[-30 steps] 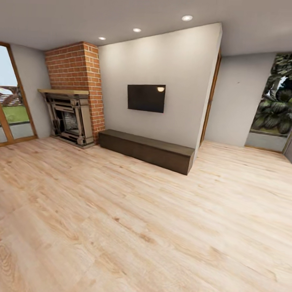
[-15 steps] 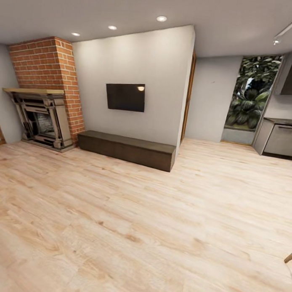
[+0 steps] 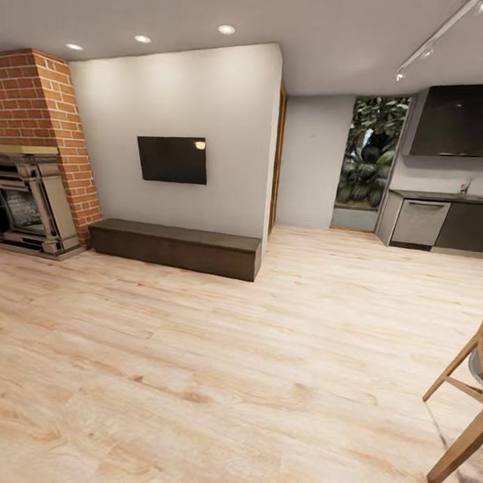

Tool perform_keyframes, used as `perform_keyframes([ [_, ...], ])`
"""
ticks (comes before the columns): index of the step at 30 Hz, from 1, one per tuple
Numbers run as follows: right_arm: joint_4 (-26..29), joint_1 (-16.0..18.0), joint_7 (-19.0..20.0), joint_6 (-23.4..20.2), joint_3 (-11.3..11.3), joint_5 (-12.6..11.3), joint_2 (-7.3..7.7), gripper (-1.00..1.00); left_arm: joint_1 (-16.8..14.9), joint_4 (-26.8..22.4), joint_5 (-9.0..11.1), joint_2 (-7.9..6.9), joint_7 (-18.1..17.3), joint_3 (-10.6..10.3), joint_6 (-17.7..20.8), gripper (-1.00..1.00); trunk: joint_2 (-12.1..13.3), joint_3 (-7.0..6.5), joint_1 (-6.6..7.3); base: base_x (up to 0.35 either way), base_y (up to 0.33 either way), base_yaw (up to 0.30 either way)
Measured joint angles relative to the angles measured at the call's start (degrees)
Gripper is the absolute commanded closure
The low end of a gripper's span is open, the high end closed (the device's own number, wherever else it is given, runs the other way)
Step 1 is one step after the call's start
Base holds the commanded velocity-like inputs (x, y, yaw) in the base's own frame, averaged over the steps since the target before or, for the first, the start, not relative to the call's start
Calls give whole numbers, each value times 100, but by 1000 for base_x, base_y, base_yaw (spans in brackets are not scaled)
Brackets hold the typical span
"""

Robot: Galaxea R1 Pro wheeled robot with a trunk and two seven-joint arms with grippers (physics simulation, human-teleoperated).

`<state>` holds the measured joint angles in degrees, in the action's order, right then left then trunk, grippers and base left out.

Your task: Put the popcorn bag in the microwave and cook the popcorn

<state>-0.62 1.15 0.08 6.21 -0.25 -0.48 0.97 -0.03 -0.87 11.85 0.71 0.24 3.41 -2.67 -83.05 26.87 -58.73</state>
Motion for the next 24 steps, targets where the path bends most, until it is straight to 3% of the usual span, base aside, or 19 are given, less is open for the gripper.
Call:
perform_keyframes([
  [24,0,0,0,0,1,2,0,-100,-2,-4,-56,10,-32,-26,-9,-100,0,0,0,0,0,-289],
])
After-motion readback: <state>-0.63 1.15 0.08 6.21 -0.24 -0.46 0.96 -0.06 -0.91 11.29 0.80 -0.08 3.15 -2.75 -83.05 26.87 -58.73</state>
